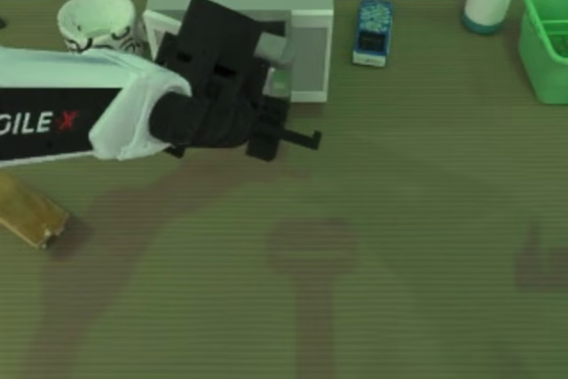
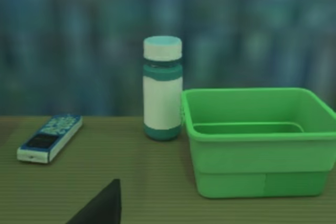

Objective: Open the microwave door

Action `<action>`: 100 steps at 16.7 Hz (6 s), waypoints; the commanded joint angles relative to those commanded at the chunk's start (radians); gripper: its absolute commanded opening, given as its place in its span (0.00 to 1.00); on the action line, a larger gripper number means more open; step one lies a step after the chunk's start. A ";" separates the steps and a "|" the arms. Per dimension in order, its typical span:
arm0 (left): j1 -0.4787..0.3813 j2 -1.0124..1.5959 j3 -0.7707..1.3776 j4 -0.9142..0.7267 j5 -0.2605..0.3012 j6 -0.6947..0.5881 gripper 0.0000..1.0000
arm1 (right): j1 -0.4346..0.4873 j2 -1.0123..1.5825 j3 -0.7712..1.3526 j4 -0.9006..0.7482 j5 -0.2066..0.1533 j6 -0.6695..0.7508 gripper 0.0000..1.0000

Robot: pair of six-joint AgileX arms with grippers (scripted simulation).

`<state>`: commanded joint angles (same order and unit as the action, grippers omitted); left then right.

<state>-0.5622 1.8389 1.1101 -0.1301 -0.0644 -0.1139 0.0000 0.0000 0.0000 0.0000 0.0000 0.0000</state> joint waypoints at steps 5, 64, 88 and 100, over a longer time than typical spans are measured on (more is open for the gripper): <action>0.000 0.000 0.000 0.000 0.000 0.000 0.00 | 0.000 0.000 0.000 0.000 0.000 0.000 1.00; 0.034 -0.046 -0.059 0.015 0.079 0.092 0.00 | 0.000 0.000 0.000 0.000 0.000 0.000 1.00; 0.033 -0.048 -0.066 0.014 0.096 0.099 0.00 | 0.000 0.000 0.000 0.000 0.000 0.000 1.00; 0.054 -0.068 -0.086 0.018 0.122 0.142 0.00 | 0.000 0.000 0.000 0.000 0.000 0.000 1.00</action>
<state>-0.5078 1.7711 1.0237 -0.1117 0.0581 0.0281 0.0000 0.0000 0.0000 0.0000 0.0000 0.0000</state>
